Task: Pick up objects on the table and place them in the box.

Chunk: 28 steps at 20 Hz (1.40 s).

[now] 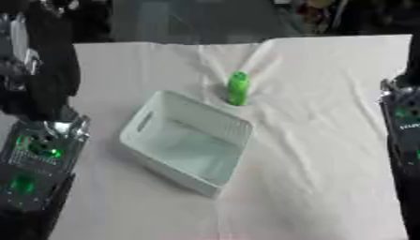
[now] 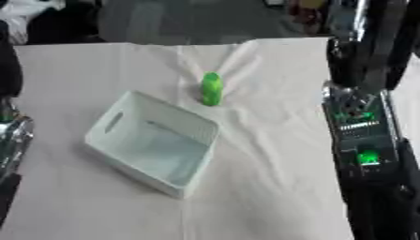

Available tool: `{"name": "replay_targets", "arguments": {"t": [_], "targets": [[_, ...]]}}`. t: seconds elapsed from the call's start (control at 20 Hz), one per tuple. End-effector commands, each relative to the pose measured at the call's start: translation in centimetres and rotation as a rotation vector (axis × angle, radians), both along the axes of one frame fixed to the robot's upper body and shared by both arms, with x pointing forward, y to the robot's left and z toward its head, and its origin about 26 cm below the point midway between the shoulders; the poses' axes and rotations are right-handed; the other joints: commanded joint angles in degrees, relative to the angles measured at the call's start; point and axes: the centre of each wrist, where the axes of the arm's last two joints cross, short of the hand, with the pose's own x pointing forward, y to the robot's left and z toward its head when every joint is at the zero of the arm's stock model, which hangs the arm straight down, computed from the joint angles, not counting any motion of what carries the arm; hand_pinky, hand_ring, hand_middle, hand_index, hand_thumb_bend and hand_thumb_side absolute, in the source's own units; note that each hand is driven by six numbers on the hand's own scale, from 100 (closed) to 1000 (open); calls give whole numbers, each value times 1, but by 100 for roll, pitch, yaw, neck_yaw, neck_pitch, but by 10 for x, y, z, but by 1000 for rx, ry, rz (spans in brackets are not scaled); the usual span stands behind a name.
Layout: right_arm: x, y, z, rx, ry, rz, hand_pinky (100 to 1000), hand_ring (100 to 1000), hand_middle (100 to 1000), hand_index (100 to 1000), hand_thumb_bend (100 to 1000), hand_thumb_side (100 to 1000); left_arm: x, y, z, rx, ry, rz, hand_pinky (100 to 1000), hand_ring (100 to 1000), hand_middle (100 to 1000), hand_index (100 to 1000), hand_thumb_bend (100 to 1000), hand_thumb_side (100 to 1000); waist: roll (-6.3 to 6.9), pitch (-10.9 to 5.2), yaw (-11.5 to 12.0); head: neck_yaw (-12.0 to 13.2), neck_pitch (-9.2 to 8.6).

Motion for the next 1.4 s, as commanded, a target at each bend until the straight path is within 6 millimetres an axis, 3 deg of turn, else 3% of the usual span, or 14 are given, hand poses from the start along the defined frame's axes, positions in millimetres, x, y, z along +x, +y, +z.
{"name": "replay_targets", "arguments": {"t": [0.05, 0.5, 0.75, 0.95, 1.4], "targets": [[16, 3, 4, -48, 49, -3, 439, 585, 600, 747, 217, 1000, -3, 2, 7, 1, -24, -3, 490, 670, 802, 782, 308, 1000, -6, -124, 21, -87, 44], [59, 26, -1, -191, 159, -13, 449, 591, 604, 759, 251, 1000, -3, 1, 5, 0, -16, -6, 504, 672, 805, 784, 311, 1000, -5, -126, 44, -150, 65], [80, 36, -7, -269, 193, -37, 450, 590, 605, 761, 268, 1000, -3, 0, 5, -3, -15, -9, 509, 672, 805, 785, 310, 1000, -11, -133, 72, -194, -8], [93, 39, -13, -316, 222, -65, 444, 579, 600, 761, 293, 1000, -3, 0, 5, -6, -16, -11, 516, 673, 805, 785, 309, 1000, -13, -134, 89, -237, -104], [119, 36, -28, -421, 300, -177, 465, 599, 616, 769, 386, 1000, -3, -1, 5, -11, -19, -13, 518, 673, 805, 785, 308, 1000, -18, -144, 112, -249, -134]]}}
